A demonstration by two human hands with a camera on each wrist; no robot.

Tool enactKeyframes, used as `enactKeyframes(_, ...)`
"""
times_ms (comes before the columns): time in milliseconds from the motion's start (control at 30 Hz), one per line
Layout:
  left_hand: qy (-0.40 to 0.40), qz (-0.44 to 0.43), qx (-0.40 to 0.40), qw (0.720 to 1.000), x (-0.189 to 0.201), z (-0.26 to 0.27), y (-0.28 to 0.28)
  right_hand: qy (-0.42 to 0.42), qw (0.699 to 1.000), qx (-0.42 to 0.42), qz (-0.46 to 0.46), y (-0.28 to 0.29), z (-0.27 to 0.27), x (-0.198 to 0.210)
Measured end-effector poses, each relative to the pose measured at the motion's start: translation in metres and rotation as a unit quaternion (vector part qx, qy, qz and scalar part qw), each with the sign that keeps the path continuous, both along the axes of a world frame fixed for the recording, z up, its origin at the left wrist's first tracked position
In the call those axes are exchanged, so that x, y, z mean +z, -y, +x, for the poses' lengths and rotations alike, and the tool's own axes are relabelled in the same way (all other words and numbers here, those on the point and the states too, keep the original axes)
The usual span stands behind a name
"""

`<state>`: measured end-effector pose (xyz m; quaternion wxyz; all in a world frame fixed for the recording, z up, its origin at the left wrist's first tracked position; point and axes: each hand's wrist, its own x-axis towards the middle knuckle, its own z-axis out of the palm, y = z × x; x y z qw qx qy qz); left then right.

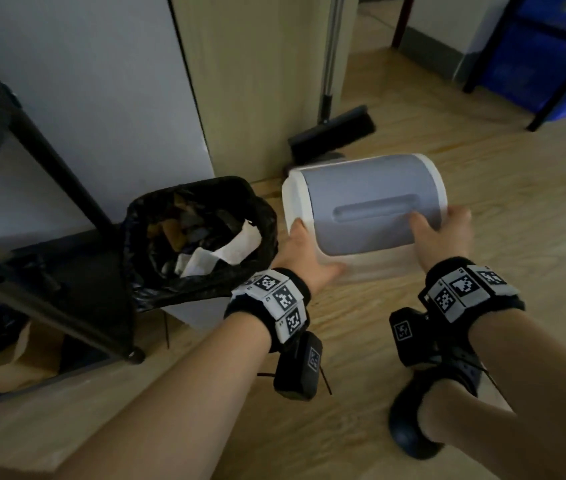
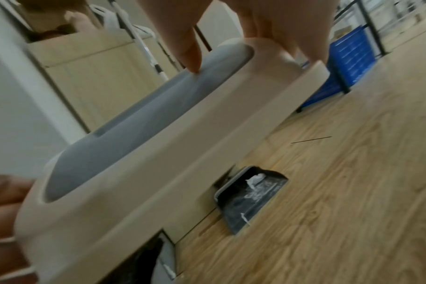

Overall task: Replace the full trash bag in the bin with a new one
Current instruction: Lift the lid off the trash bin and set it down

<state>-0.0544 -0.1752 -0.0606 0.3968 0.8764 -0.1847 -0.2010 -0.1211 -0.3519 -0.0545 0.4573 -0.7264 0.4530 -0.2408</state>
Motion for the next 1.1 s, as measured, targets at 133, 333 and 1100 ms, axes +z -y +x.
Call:
enactKeyframes(133, -0.071, 0.007, -0.021, 0.997, -0.048, -0.004, 0.015, -0.046, 0.998, -0.022, 0.024, 0.022, 0.000, -0.038)
enactKeyframes(333, -0.143, 0.077, -0.036, 0.986, -0.117, -0.017, 0.012, -0.135, 0.988, -0.035, 0.066, 0.028, -0.001, -0.110)
enactKeyframes(1100, -0.251, 0.174, 0.011, 0.952, -0.185, -0.023, -0.004, -0.293, 0.939, 0.043, 0.174, -0.010, -0.026, -0.198)
